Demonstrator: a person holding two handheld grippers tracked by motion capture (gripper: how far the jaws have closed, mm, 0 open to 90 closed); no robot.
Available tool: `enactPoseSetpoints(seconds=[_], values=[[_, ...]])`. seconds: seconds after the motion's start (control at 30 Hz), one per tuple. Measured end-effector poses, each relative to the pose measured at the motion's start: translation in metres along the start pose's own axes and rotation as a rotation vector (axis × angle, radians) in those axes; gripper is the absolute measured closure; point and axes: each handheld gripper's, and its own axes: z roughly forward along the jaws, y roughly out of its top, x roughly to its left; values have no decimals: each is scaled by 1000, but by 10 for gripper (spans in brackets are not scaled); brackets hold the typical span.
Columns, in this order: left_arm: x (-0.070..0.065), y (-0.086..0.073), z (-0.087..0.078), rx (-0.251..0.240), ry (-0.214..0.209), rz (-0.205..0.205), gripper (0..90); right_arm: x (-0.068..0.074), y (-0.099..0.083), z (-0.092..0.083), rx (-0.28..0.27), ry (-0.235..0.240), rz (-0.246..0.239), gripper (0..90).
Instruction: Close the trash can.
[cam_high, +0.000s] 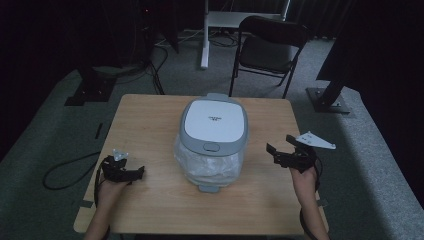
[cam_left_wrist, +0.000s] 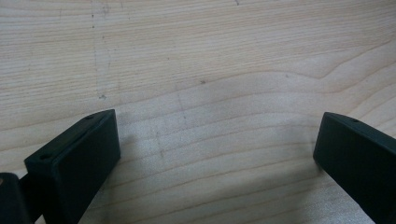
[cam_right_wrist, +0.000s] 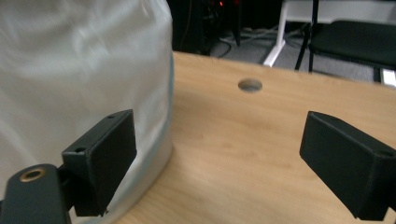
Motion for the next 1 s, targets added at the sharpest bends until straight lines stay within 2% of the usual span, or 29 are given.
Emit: enactPoseSetpoints(seconds=[0.13, 0.17, 0.5, 0.6, 1.0], values=[[0, 0, 0, 0, 0, 0, 13, -5, -18, 5, 33, -9, 21, 102], [0, 0, 0, 0, 0, 0, 13, -8, -25, 7, 46, -24, 22, 102], [0, 0, 0, 0, 0, 0, 13, -20, -49, 5, 49, -72, 41, 102], [0, 0, 0, 0, 0, 0, 13, -27, -60, 2, 46, -95, 66, 102], [0, 0, 0, 0, 0, 0, 13, -43, -96, 2, 114, -171, 116, 102]])
